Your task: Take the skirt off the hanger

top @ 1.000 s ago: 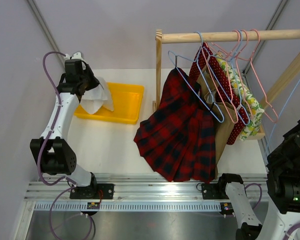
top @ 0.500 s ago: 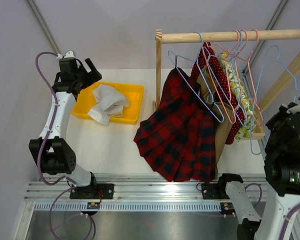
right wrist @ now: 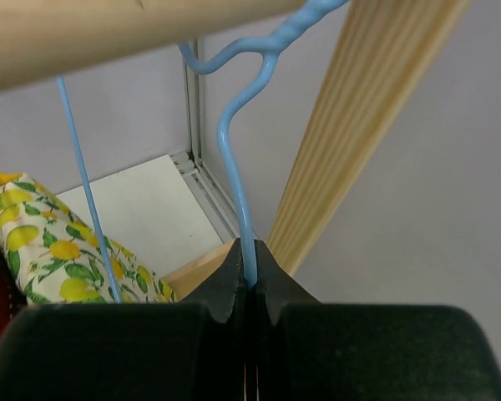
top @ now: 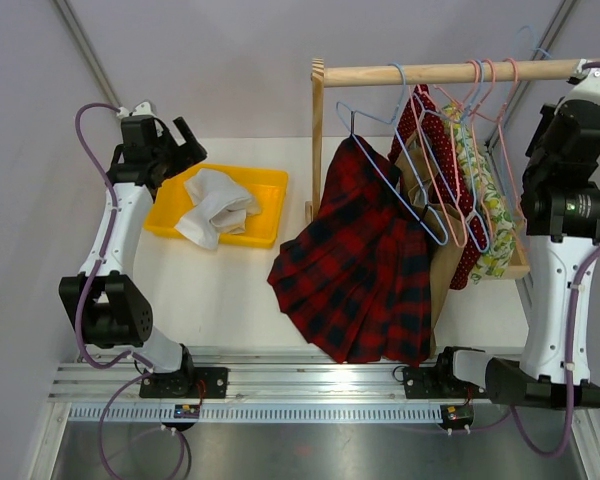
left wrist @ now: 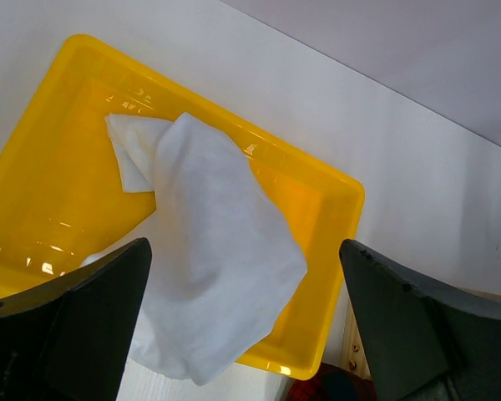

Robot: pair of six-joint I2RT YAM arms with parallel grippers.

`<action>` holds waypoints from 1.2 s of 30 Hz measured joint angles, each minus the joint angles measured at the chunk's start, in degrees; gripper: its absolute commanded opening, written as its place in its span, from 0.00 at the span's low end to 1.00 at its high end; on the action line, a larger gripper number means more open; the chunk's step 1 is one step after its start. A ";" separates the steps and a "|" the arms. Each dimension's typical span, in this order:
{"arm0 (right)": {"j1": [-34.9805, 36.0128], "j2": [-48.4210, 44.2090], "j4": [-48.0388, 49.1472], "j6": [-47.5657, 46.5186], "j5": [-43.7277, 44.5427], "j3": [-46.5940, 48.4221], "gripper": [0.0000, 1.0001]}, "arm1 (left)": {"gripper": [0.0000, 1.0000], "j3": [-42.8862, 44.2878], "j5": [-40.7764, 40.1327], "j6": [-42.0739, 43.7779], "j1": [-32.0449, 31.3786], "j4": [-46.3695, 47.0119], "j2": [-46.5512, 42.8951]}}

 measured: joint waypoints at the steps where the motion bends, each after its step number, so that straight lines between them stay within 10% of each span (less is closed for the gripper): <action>1: 0.00 1.25 0.63 -0.63 0.15 0.90 0.00 | 0.99 0.00 0.13 0.13 0.00 0.00 0.00; 18: -0.17 3.08 6.62 -3.69 6.56 -5.53 0.02 | 0.99 -0.22 2.25 0.31 0.02 1.07 -0.76; 20: -0.15 2.69 6.73 -3.67 6.78 -5.75 0.24 | 0.99 -0.57 2.43 0.33 0.02 1.31 -0.87; 21: -0.17 2.62 6.86 -3.52 7.19 -5.75 0.63 | 0.99 -0.76 2.45 0.33 0.02 1.36 -0.92; 24: -0.22 2.62 6.78 -3.41 8.55 -5.62 0.99 | 0.99 -1.09 2.54 0.33 0.02 1.27 -0.94; 36: -0.22 0.68 3.28 -1.68 13.31 6.71 0.99 | 0.99 -1.09 2.80 0.37 0.02 1.38 -1.64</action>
